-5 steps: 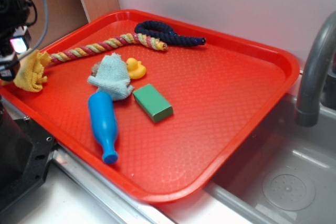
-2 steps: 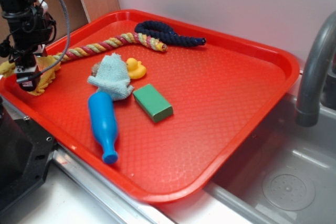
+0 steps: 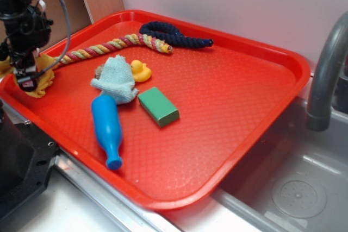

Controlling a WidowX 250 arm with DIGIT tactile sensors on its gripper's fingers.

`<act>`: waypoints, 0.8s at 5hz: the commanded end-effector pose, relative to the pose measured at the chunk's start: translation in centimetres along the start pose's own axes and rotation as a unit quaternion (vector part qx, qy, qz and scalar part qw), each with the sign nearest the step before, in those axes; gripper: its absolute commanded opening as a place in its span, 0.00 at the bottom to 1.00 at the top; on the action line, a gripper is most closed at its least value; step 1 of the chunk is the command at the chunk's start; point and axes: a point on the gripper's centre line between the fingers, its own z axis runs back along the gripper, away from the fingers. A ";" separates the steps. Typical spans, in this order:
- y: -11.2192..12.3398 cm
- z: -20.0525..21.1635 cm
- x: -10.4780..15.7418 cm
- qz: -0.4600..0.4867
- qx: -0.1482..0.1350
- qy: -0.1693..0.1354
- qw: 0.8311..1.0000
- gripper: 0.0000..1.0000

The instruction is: Grab the yellow cloth.

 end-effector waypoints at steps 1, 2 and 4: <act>-1.9 11.5 6.6 0.155 -0.003 0.008 0.988 0.00; -3.8 17.3 7.6 0.193 -0.024 -0.029 0.980 0.00; -5.7 24.1 7.7 0.214 0.000 -0.085 0.973 0.00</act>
